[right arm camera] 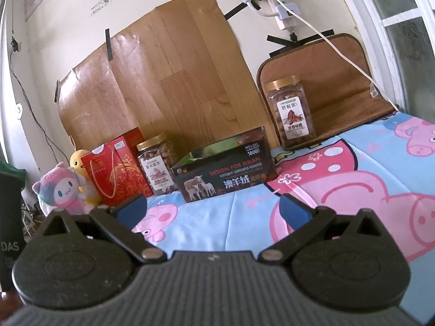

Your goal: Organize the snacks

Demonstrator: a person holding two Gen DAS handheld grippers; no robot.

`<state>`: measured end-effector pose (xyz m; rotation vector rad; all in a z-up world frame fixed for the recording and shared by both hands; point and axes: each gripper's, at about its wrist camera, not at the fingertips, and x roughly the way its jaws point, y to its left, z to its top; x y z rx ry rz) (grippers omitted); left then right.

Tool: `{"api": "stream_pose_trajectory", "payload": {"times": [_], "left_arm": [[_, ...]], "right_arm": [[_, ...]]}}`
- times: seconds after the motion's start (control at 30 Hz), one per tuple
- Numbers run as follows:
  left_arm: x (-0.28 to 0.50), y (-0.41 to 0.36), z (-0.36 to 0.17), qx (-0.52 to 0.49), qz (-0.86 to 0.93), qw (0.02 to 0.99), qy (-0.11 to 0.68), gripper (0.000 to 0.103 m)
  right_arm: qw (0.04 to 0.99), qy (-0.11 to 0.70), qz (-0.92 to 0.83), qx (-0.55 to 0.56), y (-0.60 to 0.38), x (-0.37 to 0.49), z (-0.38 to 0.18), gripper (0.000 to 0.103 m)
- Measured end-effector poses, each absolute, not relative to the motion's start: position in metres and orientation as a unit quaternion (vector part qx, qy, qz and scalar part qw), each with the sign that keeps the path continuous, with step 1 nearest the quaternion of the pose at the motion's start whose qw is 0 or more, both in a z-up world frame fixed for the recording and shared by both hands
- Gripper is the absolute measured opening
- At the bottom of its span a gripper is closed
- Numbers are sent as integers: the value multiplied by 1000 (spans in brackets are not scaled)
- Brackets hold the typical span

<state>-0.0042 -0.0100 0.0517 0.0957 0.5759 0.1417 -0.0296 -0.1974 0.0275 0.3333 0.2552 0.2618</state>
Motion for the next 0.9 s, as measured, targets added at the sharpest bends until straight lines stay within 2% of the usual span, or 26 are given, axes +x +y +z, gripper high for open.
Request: {"api": "stream_pose_trajectory", "payload": {"times": [0.9], "left_arm": [[6, -18, 29, 61, 54, 933, 352, 103]], "right_arm": [[966, 144, 125, 177, -201, -25, 22, 103]]}}
